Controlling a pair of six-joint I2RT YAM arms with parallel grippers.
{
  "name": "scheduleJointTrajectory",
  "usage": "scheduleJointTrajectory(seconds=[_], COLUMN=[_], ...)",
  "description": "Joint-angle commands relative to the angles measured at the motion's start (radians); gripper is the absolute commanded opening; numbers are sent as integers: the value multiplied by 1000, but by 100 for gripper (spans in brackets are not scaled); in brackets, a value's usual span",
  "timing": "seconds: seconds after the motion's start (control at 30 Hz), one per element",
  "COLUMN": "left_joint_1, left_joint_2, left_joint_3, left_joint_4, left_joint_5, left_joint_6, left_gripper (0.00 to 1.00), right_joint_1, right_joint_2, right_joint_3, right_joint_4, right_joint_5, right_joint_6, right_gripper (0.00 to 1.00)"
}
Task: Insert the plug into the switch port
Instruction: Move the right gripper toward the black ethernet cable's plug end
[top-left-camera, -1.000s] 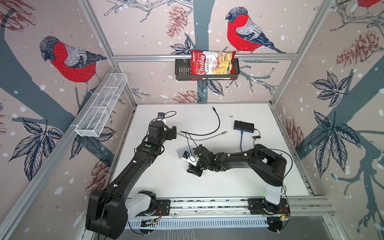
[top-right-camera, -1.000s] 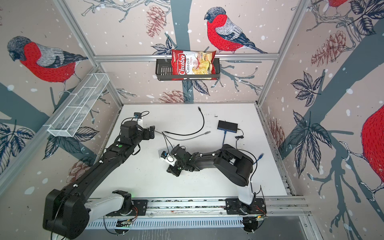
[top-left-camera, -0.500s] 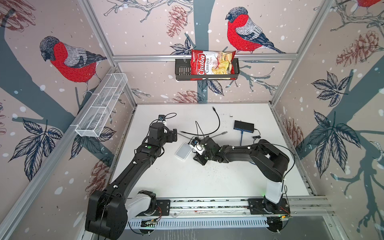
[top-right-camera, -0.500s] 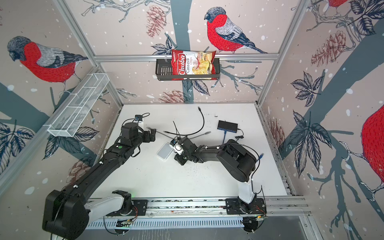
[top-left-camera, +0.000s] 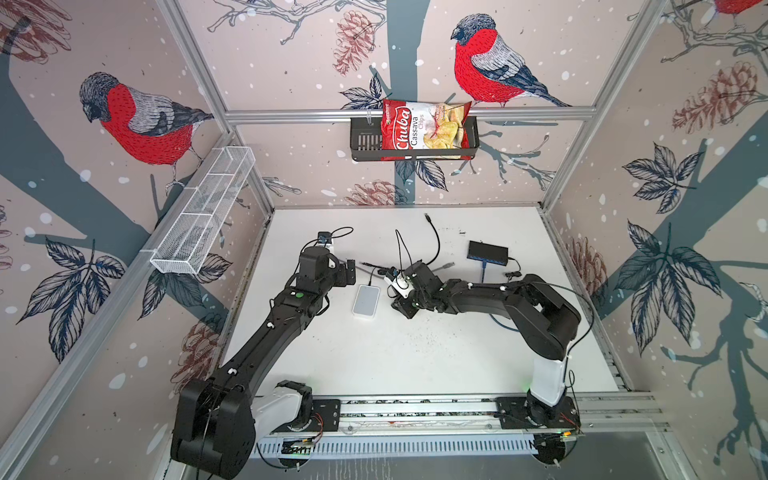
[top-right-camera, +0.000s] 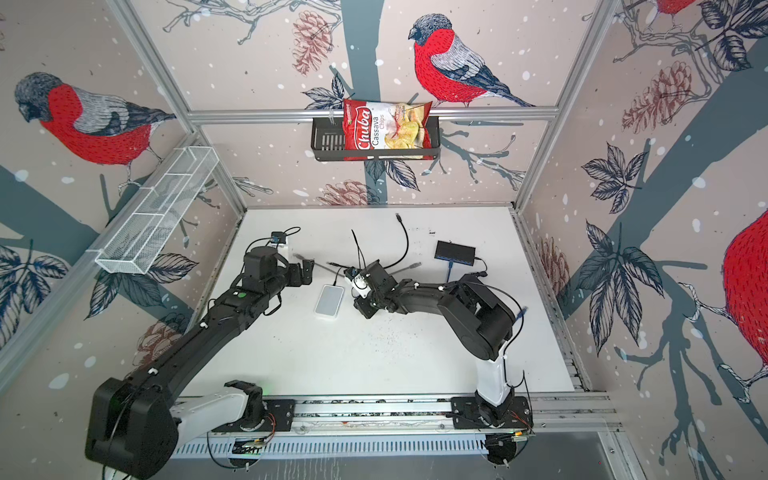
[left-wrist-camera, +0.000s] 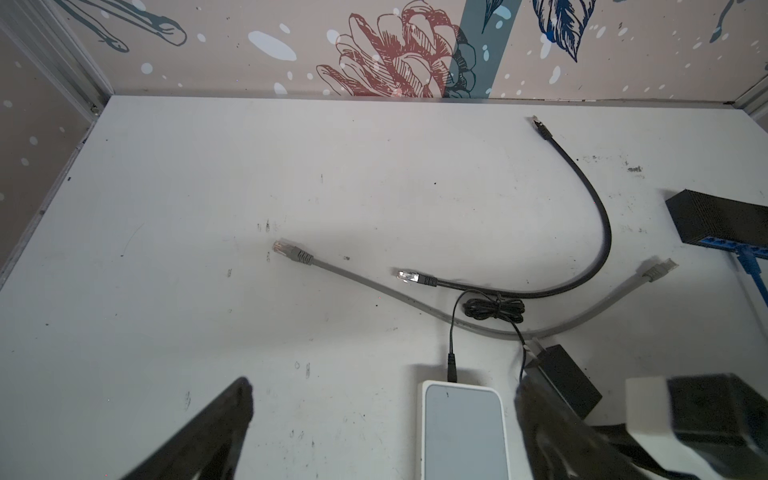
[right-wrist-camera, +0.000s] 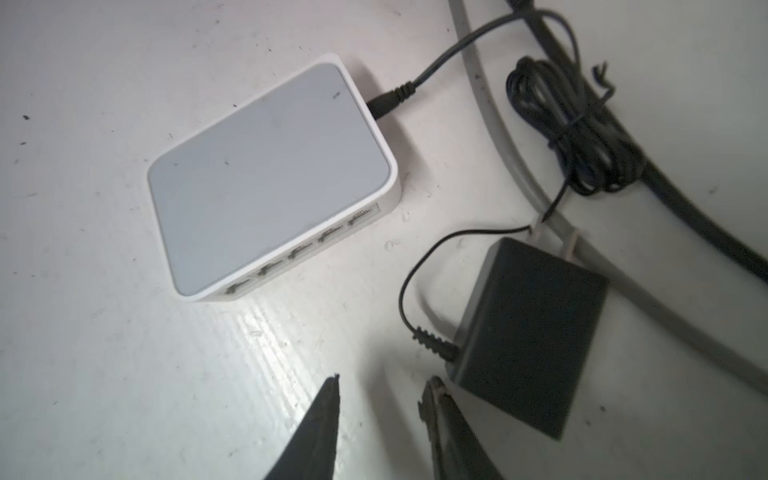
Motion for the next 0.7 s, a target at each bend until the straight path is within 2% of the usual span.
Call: scheduleJointTrajectory(seconds=[0.0, 0.17, 0.27, 0.4, 0.67], left_joint_1=[1, 3, 3, 2, 3], left_joint_2=[-2, 1, -3, -28, -65], left_joint_3=[-13, -22, -29, -49, -78], left_joint_4=[64, 84, 104, 128, 137], left_joint_5=[-20, -17, 24, 26, 1], left_joint_6=[-34, -64, -71, -77, -91], left_gripper=[97, 97, 97, 97, 97], right_joint_1=[-13, -54, -114, -190, -222], right_joint_2=[-55, -130, -126, -65, 83], right_joint_3=[-12, -7, 28, 104, 245], right_joint_4=[-23, -7, 5, 0, -6], right_joint_5=[-62, -114, -77, -40, -18], right_joint_6=[-64, -91, -59, -56, -137], right_gripper=[37, 37, 37, 37, 37])
